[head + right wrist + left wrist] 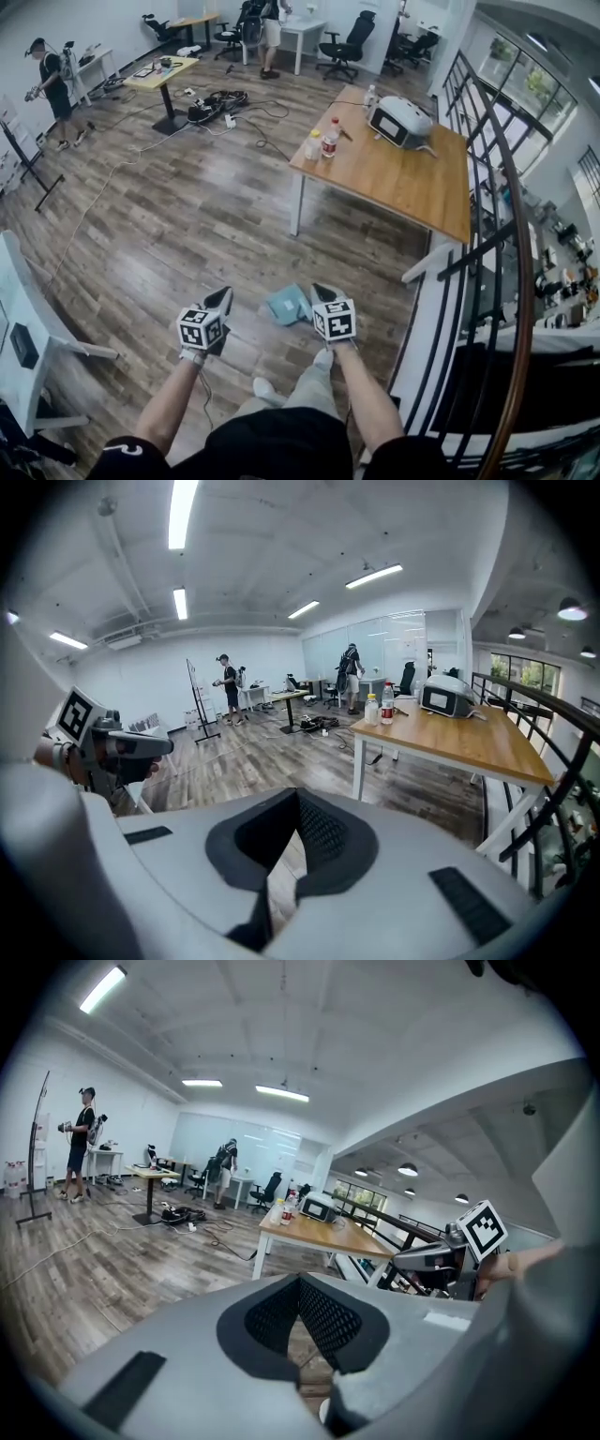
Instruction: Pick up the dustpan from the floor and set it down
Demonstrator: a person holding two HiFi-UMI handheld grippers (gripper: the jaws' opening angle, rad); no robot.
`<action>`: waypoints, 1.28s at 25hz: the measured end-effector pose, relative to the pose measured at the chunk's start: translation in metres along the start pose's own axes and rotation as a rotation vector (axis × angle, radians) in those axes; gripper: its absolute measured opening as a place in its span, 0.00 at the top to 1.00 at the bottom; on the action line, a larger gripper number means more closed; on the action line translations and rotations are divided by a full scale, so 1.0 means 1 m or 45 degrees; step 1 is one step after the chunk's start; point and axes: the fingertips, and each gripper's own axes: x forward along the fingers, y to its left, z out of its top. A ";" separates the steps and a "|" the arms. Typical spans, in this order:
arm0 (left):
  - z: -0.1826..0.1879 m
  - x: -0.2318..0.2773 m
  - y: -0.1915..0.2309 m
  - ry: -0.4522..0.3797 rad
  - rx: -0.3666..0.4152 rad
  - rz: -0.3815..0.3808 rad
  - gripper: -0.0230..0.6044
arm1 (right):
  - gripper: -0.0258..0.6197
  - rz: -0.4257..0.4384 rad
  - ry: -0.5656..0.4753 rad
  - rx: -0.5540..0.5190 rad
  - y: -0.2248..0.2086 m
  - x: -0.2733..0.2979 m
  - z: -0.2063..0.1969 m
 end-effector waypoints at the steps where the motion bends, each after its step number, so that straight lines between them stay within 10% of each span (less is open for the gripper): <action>1: 0.004 -0.006 -0.001 -0.008 0.010 0.002 0.97 | 0.97 0.005 -0.014 -0.002 0.003 -0.005 0.006; 12: 0.044 -0.042 -0.001 -0.116 0.037 0.012 0.97 | 0.97 0.024 -0.169 -0.117 0.027 -0.036 0.074; 32: 0.062 -0.037 -0.005 -0.123 0.079 0.000 0.97 | 0.97 0.039 -0.160 -0.119 0.026 -0.035 0.071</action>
